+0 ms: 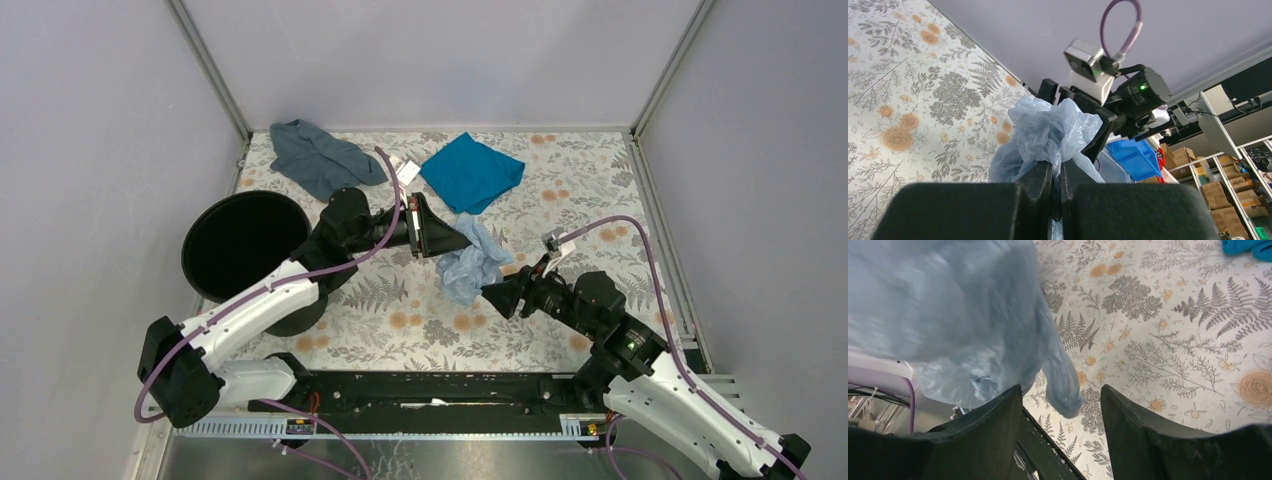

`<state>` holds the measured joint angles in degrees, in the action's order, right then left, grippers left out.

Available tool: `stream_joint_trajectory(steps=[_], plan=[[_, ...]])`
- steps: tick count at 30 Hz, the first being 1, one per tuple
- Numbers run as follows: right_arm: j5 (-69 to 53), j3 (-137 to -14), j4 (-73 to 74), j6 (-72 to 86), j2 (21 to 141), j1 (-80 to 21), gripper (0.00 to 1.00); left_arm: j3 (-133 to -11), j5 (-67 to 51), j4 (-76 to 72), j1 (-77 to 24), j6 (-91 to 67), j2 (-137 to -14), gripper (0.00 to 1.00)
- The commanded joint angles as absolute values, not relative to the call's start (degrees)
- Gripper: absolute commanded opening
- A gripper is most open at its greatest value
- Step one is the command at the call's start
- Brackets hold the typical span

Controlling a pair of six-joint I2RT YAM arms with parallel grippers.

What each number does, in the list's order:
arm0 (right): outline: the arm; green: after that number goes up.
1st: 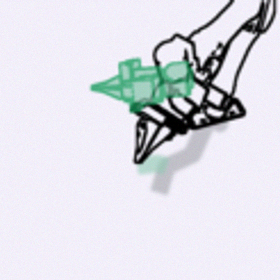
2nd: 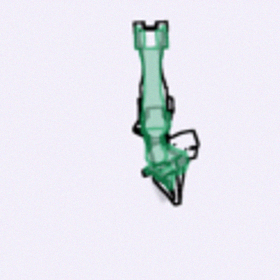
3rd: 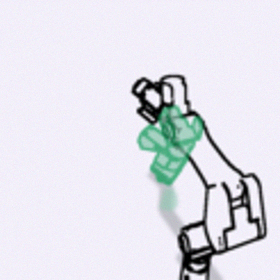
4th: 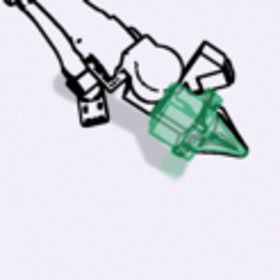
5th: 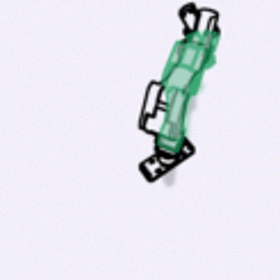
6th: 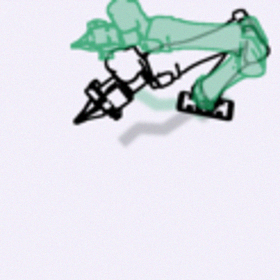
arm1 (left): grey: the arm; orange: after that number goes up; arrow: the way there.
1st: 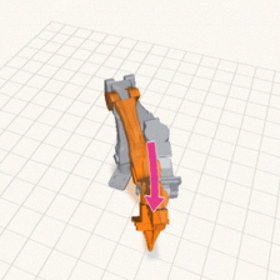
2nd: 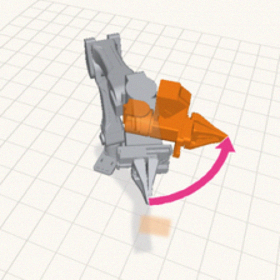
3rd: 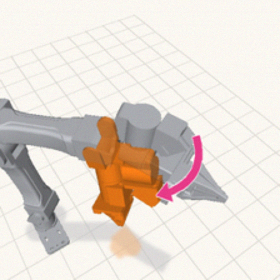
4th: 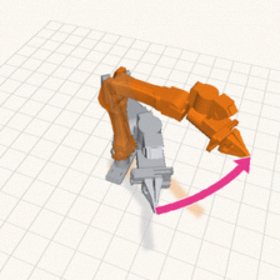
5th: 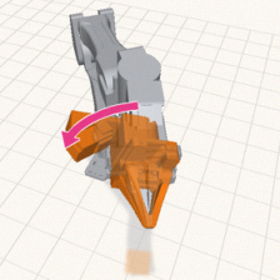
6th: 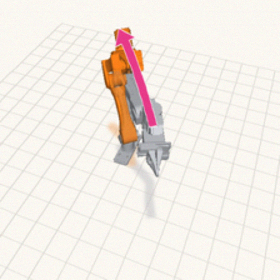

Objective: Put the trash bags into the trash bin

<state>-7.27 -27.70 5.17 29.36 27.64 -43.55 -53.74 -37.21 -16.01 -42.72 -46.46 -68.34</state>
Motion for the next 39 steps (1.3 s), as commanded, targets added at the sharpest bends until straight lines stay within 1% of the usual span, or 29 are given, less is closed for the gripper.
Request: stream_joint_trajectory(steps=[1, 3, 6, 11, 12, 14, 17, 19, 21, 22, 23, 24, 25, 26, 27, 28, 29, 30, 31, 32, 33, 35, 39], plan=[[-8.6, -26.2, 1.6, 29.8, 25.3, -43.4, 0.67, -53.9, -38.7, -21.2, -42.4, -47.8, -66.4, 0.0], [-7.1, -25.7, 2.3, 29.7, 23.4, -43.4, 0.67, -53.9, -39.3, -22.0, -42.2, -48.4, -66.6, 0.0], [-5.4, -25.4, 2.6, 29.0, 20.5, -43.4, 0.63, -54.5, -40.1, -21.5, -42.1, -48.6, -67.0, 0.0], [-3.3, -25.4, 1.7, 27.9, 17.0, -43.4, 0.45, -54.2, -41.0, -23.2, -41.9, -49.9, -67.0, 0.0], [-3.7, -25.4, 1.1, 27.5, 16.8, -43.4, 0.44, -54.2, -41.3, -23.5, -41.8, -50.1, -67.0, 0.0], [-4.0, -25.5, 0.5, 27.1, 16.9, -43.4, 0.45, -53.9, -41.5, -24.4, -41.7, -50.9, -66.8, 0.0], [-3.5, -25.6, -0.5, 27.2, 18.3, -43.4, 0.52, -53.2, -42.2, -26.8, -41.5, -52.7, -66.6, 0.0], [-4.6, -25.7, -3.1, 27.6, 19.6, -43.4, 0.52, -52.8, -42.7, -28.9, -41.5, -54.3, -66.8, 0.0], [-6.5, -25.5, -5.8, 28.4, 21.2, -43.4, 0.49, -51.9, -43.2, -31.9, -41.6, -56.2, -67.2, 0.0], [-7.4, -25.7, -6.6, 28.4, 21.9, -43.4, 0.45, -51.6, -43.4, -33.1, -41.6, -56.9, -67.6, 0.0], [-7.8, -26.2, -6.4, 28.1, 22.3, -43.4, 0.36, -51.6, -43.4, -33.2, -41.5, -56.4, -68.0, 0.0], [-7.5, -27.1, -5.4, 27.7, 22.5, -43.4, 0.23, -52.1, -42.3, -30.2, -41.5, -54.2, -68.2, 0.0], [-6.4, -27.9, -3.6, 27.4, 22.1, -43.4, 0.09, -53.6, -40.0, -22.0, -41.5, -50.4, -68.2, 0.0], [-4.0, -28.7, -1.4, 27.2, 21.6, -43.4, 0.01, -54.7, -36.0, -14.9, -41.6, -46.8, -68.2, 0.06], [-1.9, -29.5, 2.3, 27.3, 20.8, -43.4, 0.0, -55.7, -31.4, -7.7, -41.5, -43.4, -68.3, 0.22], [0.3, -30.5, 5.7, 27.3, 20.3, -43.4, 0.0, -57.0, -25.4, -0.8, -41.2, -40.6, -68.6, 0.42], [2.1, -31.5, 8.8, 27.4, 19.6, -43.4, 0.0, -58.8, -19.0, 6.8, -41.0, -38.2, -69.1, 0.67], [3.3, -33.1, 12.8, 27.1, 19.0, -43.4, 0.0, -60.5, -11.8, 12.7, -40.7, -36.4, -69.8, 0.8], [4.0, -34.1, 15.1, 27.0, 18.8, -43.4, 0.0, -62.1, -7.6, 17.1, -40.5, -35.0, -70.4, 0.91], [4.3, -35.1, 16.7, 26.9, 18.9, -43.4, 0.0, -63.4, -4.9, 20.3, -40.4, -33.5, -70.7, 0.97], [4.4, -36.1, 18.3, 26.8, 19.4, -43.4, 0.0, -64.2, -3.2, 22.1, -40.4, -32.4, -70.6, 0.99], [4.5, -37.9, 20.3, 26.7, 21.5, -43.4, 0.0, -64.4, -4.5, 22.4, -40.4, -31.3, -69.3, 0.99], [2.5, -39.7, 18.7, 27.1, 27.3, -43.4, 0.0, -61.7, -18.5, 14.4, -41.0, -33.1, -67.7, 0.99]])
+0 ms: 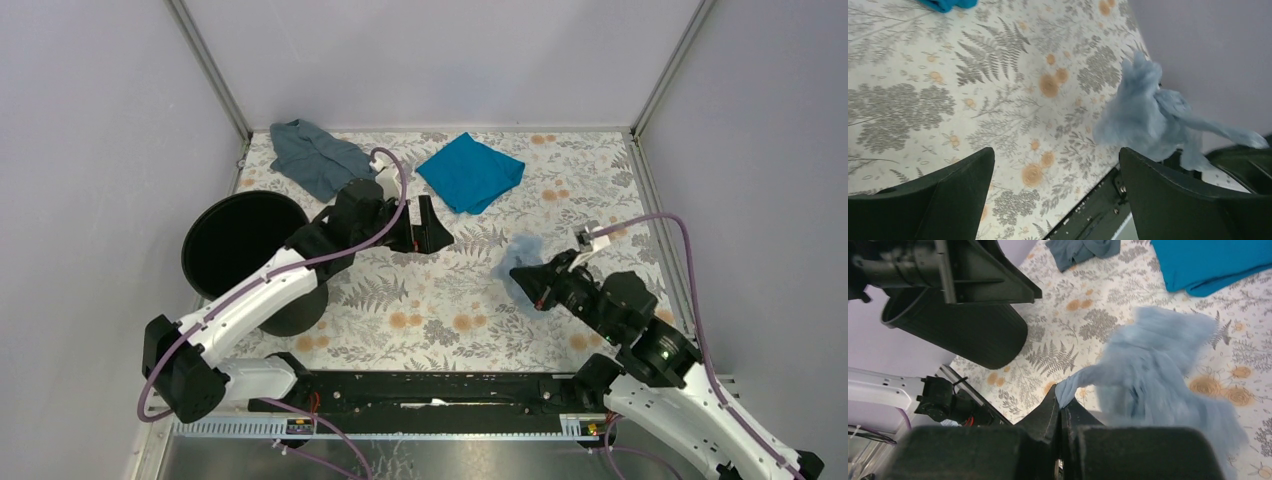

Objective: Put the trash bags into the trash bin

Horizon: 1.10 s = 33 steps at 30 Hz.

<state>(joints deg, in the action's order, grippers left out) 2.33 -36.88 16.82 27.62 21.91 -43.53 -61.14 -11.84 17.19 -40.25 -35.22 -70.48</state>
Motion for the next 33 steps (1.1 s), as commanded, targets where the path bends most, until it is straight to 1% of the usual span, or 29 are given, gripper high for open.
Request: stream_joint_trajectory(steps=[1, 3, 6, 8, 10, 12, 14, 16, 19, 23, 26, 28, 33], plan=[[1.7, -40.5, 18.4, 27.1, 29.4, -43.4, 0.0, -61.0, -20.6, 12.7, -41.9, -34.0, -68.0, 0.99], [0.5, -42.3, 18.5, 27.2, 33.3, -43.4, 0.0, -59.2, -22.3, 9.6, -44.0, -35.9, -68.6, 0.99], [-1.7, -44.2, 19.2, 27.2, 36.8, -43.4, 0.0, -54.0, -26.4, 0.0, -46.8, -40.6, -69.5, 0.99], [-3.3, -44.5, 19.0, 27.1, 37.0, -43.4, 0.0, -51.8, -26.6, -2.7, -47.2, -42.5, -70.7, 0.99], [-3.8, -44.2, 18.8, 27.3, 35.6, -43.4, 0.0, -51.3, -24.0, -1.1, -47.1, -42.6, -72.0, 0.98], [-4.0, -43.5, 18.5, 27.6, 34.1, -43.4, 0.0, -50.9, -23.3, -1.0, -47.1, -43.1, -73.6, 0.95], [-5.0, -42.7, 17.6, 27.8, 33.1, -43.4, 0.0, -49.5, -25.3, -4.0, -47.1, -45.1, -76.1, 0.91], [-6.0, -41.4, 15.8, 29.0, 32.6, -43.4, 0.0, -47.3, -28.0, -9.1, -47.2, -48.3, -78.6, 0.92], [-8.2, -39.6, 12.3, 31.1, 32.7, -43.4, 0.0, -43.5, -31.2, -21.1, -47.2, -54.1, -82.2, 0.93], [-9.6, -38.6, 11.3, 32.1, 33.3, -43.4, 0.0, -40.6, -32.4, -32.9, -47.1, -60.5, -86.2, 0.93], [-8.9, -38.3, 12.0, 31.6, 33.2, -43.4, 0.0, -39.1, -34.7, -42.0, -47.3, -64.1, -88.1, 0.97], [-8.0, -38.4, 13.2, 31.1, 32.9, -43.4, 0.0, -38.6, -34.6, -42.8, -47.7, -63.9, -87.7, 0.99], [-6.4, -37.4, 13.9, 30.7, 31.6, -43.4, 0.0, -38.4, -31.8, -37.3, -48.3, -61.3, -83.5, 0.99]])
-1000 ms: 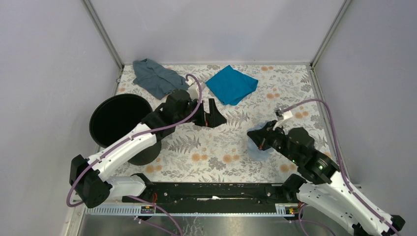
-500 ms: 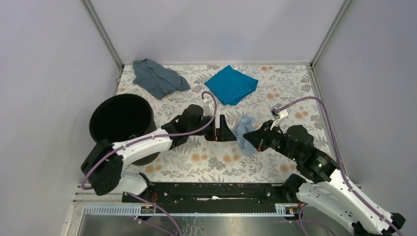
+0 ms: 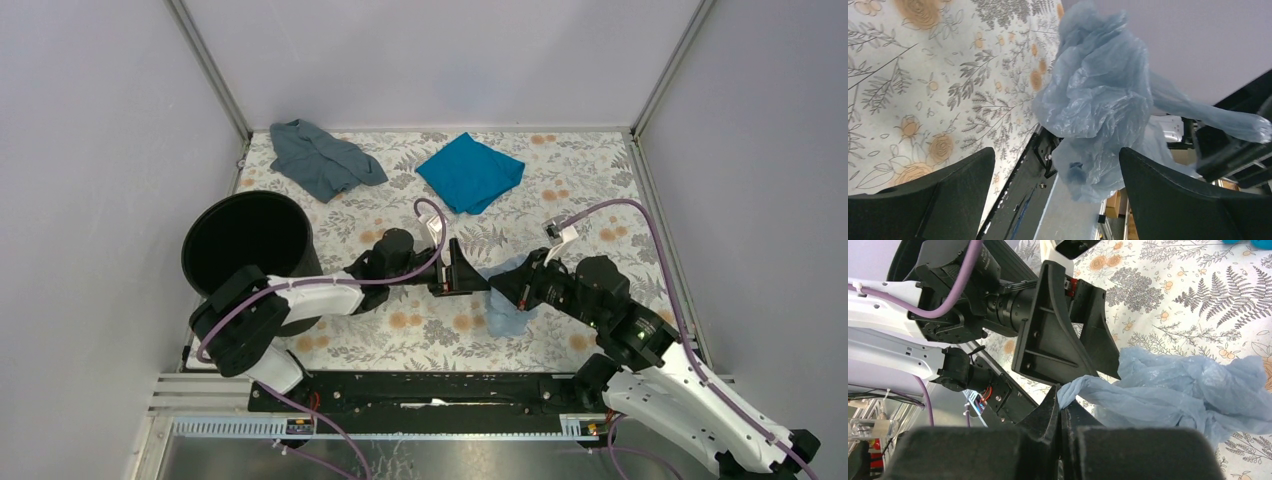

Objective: Put the trash bags into the trash bin

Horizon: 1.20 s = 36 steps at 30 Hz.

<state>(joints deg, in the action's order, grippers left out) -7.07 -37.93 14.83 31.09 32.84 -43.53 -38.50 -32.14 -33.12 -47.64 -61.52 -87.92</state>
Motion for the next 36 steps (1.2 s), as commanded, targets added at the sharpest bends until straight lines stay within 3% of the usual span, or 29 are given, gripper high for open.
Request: stream_joint_trajectory(steps=[1, 11, 21, 23, 27, 30, 32, 36], plan=[[-6.4, -37.2, 13.7, 30.7, 31.4, -43.4, 0.0, -38.5, -31.3, -36.9, -48.6, -61.4, -82.7, 0.99], [-3.2, -38.4, 14.9, 29.7, 29.9, -43.4, 0.0, -39.7, -19.4, -18.1, -49.5, -55.7, -69.7, 0.99], [-4.3, -39.0, 12.1, 30.9, 30.1, -43.4, 0.0, -41.0, -22.0, -25.1, -53.3, -58.2, -79.4, 0.98], [-4.5, -39.2, 11.6, 31.3, 29.9, -43.4, 0.0, -41.0, -22.5, -27.4, -53.4, -59.5, -81.5, 0.91], [-5.0, -39.8, 11.4, 31.3, 29.6, -43.5, 0.0, -42.4, -22.7, -28.0, -53.4, -59.3, -84.4, 0.51], [-4.3, -40.5, 13.1, 30.5, 28.9, -43.3, 0.0, -42.9, -21.7, -26.4, -53.0, -57.7, -84.1, 0.29], [-3.8, -41.0, 14.2, 29.9, 28.3, -43.4, 0.0, -43.3, -20.2, -24.2, -52.6, -56.4, -83.3, 0.0], [-2.4, -42.2, 16.3, 28.8, 27.0, -43.4, 0.0, -43.4, -15.5, -17.8, -51.8, -53.0, -80.7, 0.0]])
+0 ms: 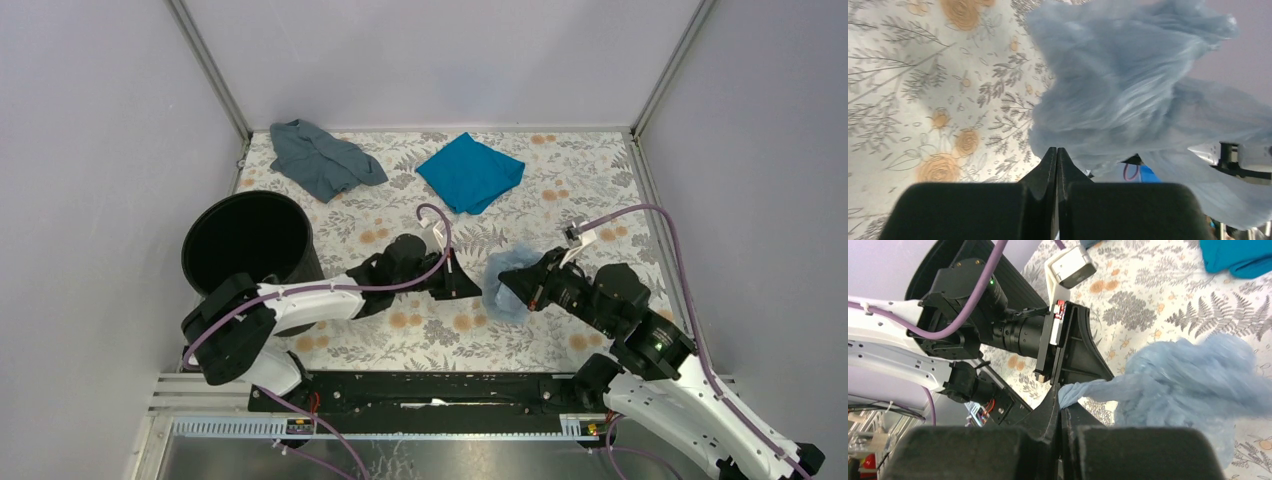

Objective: Put the trash bags into the trash bin

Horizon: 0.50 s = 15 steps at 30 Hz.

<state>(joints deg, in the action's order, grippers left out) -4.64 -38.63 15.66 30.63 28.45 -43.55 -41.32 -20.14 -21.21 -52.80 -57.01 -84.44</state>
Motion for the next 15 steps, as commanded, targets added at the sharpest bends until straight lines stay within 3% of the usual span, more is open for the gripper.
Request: stream_joint_trajectory(steps=[1, 6, 10, 11, 12, 13, 14, 15], plan=[[-2.0, -42.5, 16.7, 28.5, 26.8, -43.4, 0.0, -43.1, -14.1, -16.5, -51.5, -52.2, -79.8, 0.0], [-1.0, -45.2, 18.7, 27.4, 26.5, -43.4, 0.0, -40.9, -8.1, -9.3, -47.9, -48.2, -76.5, 0.0], [-0.5, -45.7, 19.0, 26.8, 27.1, -43.4, 0.0, -37.5, -21.1, -14.8, -42.3, -47.0, -73.7, 0.01], [-0.3, -45.5, 19.1, 26.8, 27.7, -43.4, 0.0, -37.2, -23.2, -16.1, -42.4, -46.1, -72.3, 0.08], [-0.3, -45.2, 19.0, 26.9, 28.1, -43.4, 0.0, -37.1, -24.9, -16.9, -43.1, -45.5, -70.7, 0.27], [-0.3, -44.8, 18.7, 27.2, 28.5, -43.4, 0.0, -37.0, -25.9, -17.3, -43.9, -45.0, -69.2, 0.38], [-0.3, -44.0, 17.9, 27.7, 28.8, -43.4, 0.0, -36.8, -26.3, -17.3, -44.9, -44.6, -67.4, 0.55], [-0.3, -43.3, 16.4, 28.3, 29.0, -43.4, 0.0, -36.7, -26.9, -17.3, -45.9, -44.2, -65.9, 0.64]])
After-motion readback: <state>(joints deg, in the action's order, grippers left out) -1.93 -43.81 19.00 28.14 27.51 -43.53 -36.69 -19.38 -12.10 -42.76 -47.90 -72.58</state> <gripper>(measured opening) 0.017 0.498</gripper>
